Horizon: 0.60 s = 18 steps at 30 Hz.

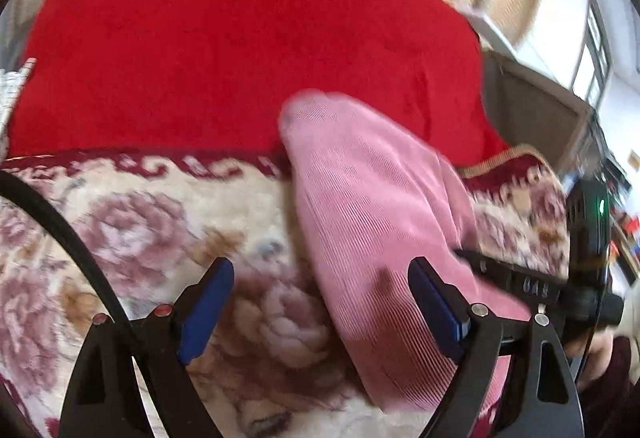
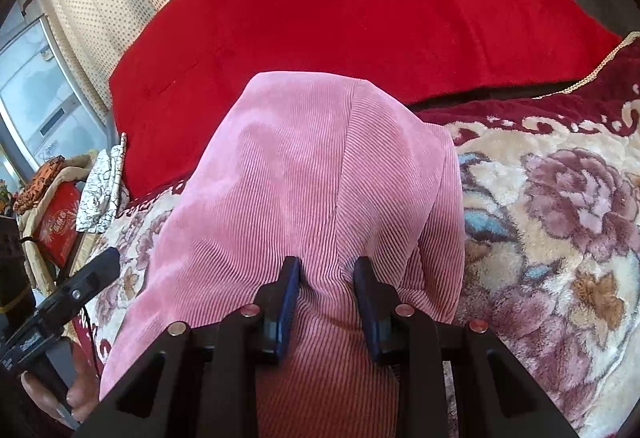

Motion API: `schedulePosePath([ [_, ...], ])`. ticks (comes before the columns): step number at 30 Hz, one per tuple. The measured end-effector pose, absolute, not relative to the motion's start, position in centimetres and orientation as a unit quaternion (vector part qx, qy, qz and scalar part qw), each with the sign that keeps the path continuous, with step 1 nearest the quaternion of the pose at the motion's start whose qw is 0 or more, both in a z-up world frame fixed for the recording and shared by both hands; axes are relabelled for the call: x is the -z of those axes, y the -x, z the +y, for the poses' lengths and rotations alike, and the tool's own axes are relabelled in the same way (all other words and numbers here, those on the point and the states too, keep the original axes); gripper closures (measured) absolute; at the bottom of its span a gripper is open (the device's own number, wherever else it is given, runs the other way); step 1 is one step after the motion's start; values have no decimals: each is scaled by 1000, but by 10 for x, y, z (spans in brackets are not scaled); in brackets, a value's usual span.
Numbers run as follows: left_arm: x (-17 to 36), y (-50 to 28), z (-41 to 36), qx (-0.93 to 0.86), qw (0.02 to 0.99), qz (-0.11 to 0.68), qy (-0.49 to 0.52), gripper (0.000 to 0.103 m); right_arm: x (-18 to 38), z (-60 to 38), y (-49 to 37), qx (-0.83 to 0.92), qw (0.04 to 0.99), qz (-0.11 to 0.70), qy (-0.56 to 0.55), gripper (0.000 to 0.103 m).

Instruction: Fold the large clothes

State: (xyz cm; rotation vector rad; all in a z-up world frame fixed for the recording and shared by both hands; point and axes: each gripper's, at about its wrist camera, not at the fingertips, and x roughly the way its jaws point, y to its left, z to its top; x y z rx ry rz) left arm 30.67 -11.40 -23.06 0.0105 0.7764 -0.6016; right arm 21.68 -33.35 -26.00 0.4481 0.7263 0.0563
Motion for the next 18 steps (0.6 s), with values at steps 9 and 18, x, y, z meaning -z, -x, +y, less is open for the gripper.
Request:
schedulePosePath([
  [9,244,-307,-125,262,888,374,-42,6,260,-328,-217,-21,912,352,-212,71],
  [18,245,-307,-123,266,883,386,-33,6,255,-330,-216,-16,909,355,-220,71],
])
